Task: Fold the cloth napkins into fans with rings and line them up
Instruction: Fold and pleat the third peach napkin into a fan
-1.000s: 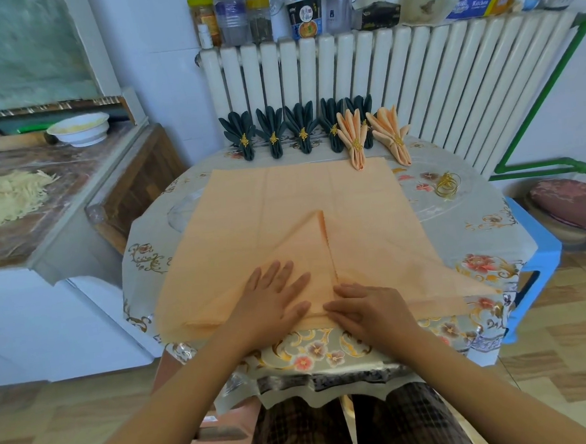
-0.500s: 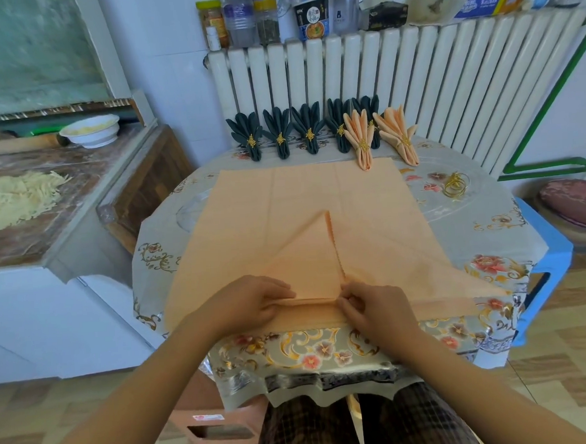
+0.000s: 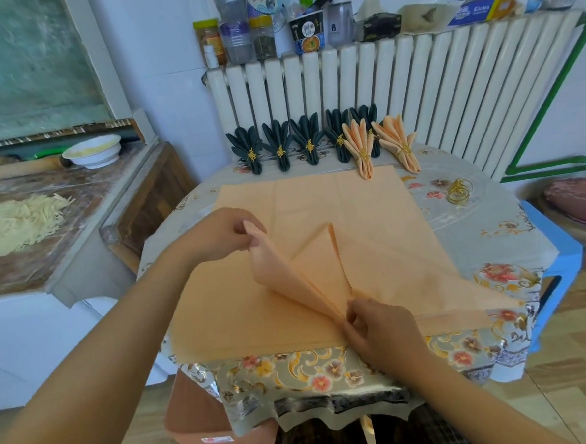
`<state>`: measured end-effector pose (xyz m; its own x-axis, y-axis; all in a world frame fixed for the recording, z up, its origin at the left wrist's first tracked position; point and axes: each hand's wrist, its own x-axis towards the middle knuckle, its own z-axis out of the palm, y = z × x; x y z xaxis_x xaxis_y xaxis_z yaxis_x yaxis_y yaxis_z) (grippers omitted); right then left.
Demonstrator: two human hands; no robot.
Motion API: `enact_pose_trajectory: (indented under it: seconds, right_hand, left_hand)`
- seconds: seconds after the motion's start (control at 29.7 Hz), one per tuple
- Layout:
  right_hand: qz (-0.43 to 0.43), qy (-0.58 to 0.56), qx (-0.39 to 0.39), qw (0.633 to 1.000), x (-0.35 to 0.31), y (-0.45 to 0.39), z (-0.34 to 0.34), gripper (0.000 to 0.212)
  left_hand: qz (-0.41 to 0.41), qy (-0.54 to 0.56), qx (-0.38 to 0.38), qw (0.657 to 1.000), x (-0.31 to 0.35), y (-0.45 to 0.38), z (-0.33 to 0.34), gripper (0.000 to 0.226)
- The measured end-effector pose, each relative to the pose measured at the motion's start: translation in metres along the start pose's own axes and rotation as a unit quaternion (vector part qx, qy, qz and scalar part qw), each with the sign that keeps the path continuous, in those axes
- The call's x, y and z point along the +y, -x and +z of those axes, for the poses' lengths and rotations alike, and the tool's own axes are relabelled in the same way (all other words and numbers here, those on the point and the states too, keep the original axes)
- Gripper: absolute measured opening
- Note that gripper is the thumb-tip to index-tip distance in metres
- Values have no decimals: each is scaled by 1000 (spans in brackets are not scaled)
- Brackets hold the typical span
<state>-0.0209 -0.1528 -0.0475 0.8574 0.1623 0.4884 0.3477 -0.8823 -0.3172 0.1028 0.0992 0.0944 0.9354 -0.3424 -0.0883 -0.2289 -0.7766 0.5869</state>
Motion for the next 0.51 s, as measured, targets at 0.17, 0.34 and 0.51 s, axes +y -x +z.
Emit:
enact_pose_trajectory:
  seconds: [0.17, 0.34, 0.51]
  right_hand:
    - [43, 23, 7, 999, 1, -4, 7, 20]
    - [55, 28, 21, 998, -1, -4, 10, 23]
    - [53, 19, 49, 997, 0, -4, 11, 19]
  left_hand:
    - [-60, 219, 87, 970, 17, -56, 45, 6]
    - [-84, 202, 140, 966, 24, -96, 102, 9]
    - [-104, 150, 145, 972, 24, -117, 135, 11]
